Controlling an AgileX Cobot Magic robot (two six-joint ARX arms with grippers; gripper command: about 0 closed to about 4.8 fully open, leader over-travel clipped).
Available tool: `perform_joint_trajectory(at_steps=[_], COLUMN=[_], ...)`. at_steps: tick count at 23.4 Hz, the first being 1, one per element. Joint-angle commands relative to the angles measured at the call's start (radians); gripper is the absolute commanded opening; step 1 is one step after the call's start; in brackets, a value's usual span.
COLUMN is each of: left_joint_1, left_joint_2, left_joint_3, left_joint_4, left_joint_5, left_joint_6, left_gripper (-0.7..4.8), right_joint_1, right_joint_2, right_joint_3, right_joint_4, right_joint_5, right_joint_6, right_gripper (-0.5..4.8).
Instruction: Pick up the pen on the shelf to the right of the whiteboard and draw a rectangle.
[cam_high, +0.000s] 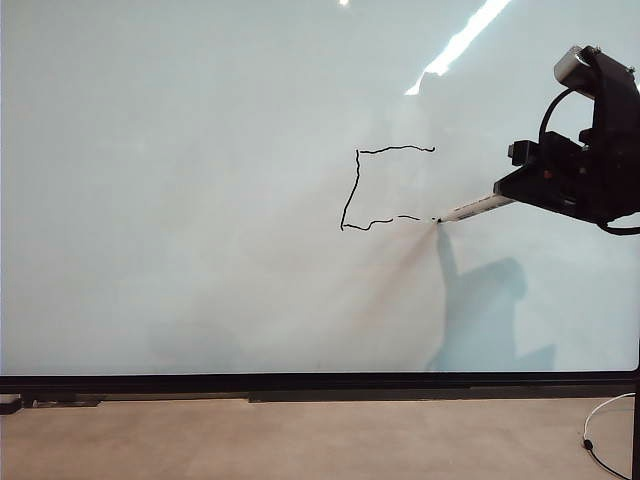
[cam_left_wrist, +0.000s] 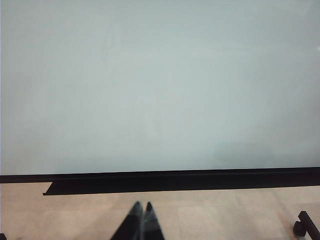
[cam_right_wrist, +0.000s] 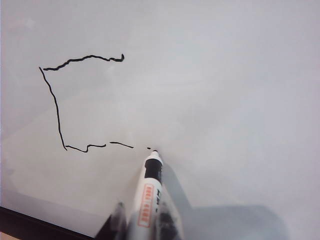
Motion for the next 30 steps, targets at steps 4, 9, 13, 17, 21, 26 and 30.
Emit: perform_joint_trajectory(at_steps=[4, 9, 13, 17, 21, 26, 30], left_joint_1=[0.000, 0.000, 0.000, 0.000, 0.001, 0.000, 0.000], left_joint_2=[0.000, 0.000, 0.000, 0.000, 0.000, 0.000, 0.000], left_joint_3=[0.002, 0.002, 0.002, 0.002, 0.002, 0.002, 0.002], left_joint_4=[0.010, 0.010, 0.009, 0.009, 0.010, 0.010, 0.009], left_joint_5=[0.000, 0.000, 0.000, 0.000, 0.000, 0.000, -0.001], left_joint_6=[0.001, 0.001, 0.001, 0.001, 0.001, 0.001, 0.001], left_gripper=[-0.04, -0.04, -0.04, -0.04, -0.04, -0.04, -0.04], right_joint_1=[0.046, 0.098, 0.108, 0.149, 0.159, 0.167, 0.167], right_joint_2=[-0.194, -0.390, -0.425, -0.420, -0.417, -0.395, -0.369], right_joint_3=[0.010, 0.139, 0.236, 0.318, 0.319, 0.320, 0.335], right_joint_4=[-0.340, -0.804, -1.011, -1.129, -1.129, -1.128, -1.123], right_joint_5=[0.035, 0.126, 0.166, 0.218, 0.239, 0.250, 0.250], right_joint_6=[-0.119, -0.351, -0.446, -0.532, -0.541, -0.560, -0.579], right_gripper=[-0.07, -0.06, -0.06, -0.06, -0.06, -0.06, -0.06])
